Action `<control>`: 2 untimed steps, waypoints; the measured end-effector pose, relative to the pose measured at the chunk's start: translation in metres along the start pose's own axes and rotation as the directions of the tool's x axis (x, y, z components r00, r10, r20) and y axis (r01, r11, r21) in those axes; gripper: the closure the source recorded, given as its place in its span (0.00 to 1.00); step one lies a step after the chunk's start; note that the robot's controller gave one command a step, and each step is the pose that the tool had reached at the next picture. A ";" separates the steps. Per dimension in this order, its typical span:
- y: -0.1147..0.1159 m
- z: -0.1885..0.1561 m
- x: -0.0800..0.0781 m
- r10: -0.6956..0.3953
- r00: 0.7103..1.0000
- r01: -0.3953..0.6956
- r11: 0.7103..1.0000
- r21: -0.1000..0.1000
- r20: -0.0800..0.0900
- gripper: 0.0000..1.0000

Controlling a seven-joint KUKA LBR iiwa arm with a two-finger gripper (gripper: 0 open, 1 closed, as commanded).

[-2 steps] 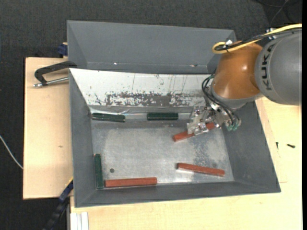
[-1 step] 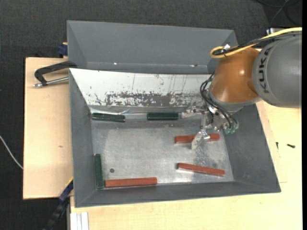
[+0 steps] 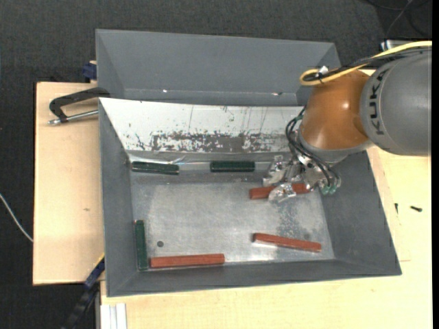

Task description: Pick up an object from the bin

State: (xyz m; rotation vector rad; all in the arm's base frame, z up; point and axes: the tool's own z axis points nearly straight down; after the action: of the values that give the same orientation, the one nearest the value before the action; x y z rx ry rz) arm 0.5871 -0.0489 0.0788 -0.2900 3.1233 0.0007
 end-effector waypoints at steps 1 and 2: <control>0.000 0.000 0.000 0.000 1.000 0.000 1.000 0.000 0.000 1.00; -0.003 -0.097 0.022 0.048 0.999 -0.048 0.999 0.000 0.001 1.00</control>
Offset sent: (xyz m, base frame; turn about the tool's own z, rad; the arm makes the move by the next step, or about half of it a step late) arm -0.0230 -0.0082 0.0962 0.0489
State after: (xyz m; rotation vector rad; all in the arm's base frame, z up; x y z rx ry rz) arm 0.5654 -0.0561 0.1759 -0.2143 3.1288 0.0007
